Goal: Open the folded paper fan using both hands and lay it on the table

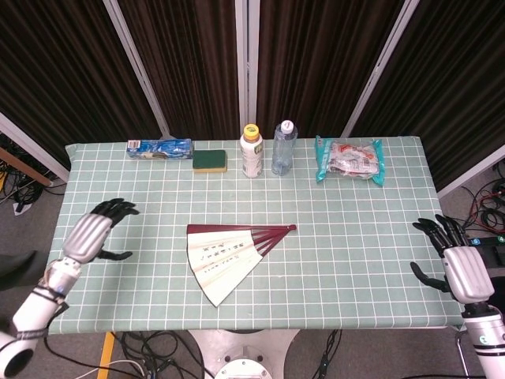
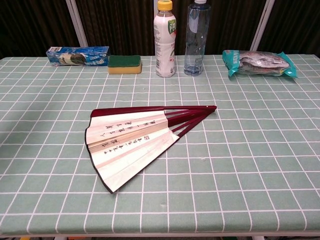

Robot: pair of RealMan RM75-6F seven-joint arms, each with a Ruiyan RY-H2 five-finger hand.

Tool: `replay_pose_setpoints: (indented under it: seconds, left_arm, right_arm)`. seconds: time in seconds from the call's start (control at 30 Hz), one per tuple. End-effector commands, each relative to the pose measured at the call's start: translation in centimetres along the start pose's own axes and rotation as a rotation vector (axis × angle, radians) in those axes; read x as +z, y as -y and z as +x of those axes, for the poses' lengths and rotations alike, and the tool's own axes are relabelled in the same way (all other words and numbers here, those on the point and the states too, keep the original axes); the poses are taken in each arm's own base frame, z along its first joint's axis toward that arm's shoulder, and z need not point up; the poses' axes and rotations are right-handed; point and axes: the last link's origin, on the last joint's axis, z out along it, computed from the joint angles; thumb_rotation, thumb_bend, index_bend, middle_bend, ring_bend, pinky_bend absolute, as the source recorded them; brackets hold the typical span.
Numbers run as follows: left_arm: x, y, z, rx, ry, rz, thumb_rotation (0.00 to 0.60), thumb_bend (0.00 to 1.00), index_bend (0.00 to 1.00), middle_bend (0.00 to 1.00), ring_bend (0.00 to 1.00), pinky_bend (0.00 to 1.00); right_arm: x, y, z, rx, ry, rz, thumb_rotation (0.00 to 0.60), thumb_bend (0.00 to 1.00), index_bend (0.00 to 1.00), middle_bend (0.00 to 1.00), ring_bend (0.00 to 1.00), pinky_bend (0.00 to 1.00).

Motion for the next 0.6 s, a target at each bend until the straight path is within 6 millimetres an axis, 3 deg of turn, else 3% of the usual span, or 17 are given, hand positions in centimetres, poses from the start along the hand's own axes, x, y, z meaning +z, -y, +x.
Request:
replay_pose_setpoints:
  seconds: [0.03,0.3,0.47,0.6]
  left_arm:
    - [6.5,-2.5,0.1,-0.090,0.093,-0.075,0.600,0.11,0.27,0.25,0.21,0.23]
    - [13.8,-6.7,-2.0,-0.066,0.268,-0.104,0.600,0.15,0.28,0.29,0.25,0.25]
    - [16.9,-8.9,-4.4,0.026,0.338,-0.106,0.600,0.15,0.28,0.33,0.29,0.28]
    - [18.1,-10.4,-5.7,0.053,0.365,-0.107,0.600,0.15,0.28,0.33,0.30,0.28]
  right_arm:
    - [0.0,0.0,0.1,-0.005,-0.001,-0.004,0.600,0.22,0.18,0.15,0.00,0.00]
    - [0.0,-0.1,0.3,-0.010,0.000,-0.020,0.600,0.22,0.18,0.15,0.00,0.00]
    - [-0.4,-0.5,0.5,-0.008,-0.006,-0.036,0.600,0.22,0.18,0.15,0.00,0.00]
    - [-0.5,-0.8,0.8,-0.012,-0.012,-0.046,0.600,0.22,0.18,0.15,0.00,0.00]
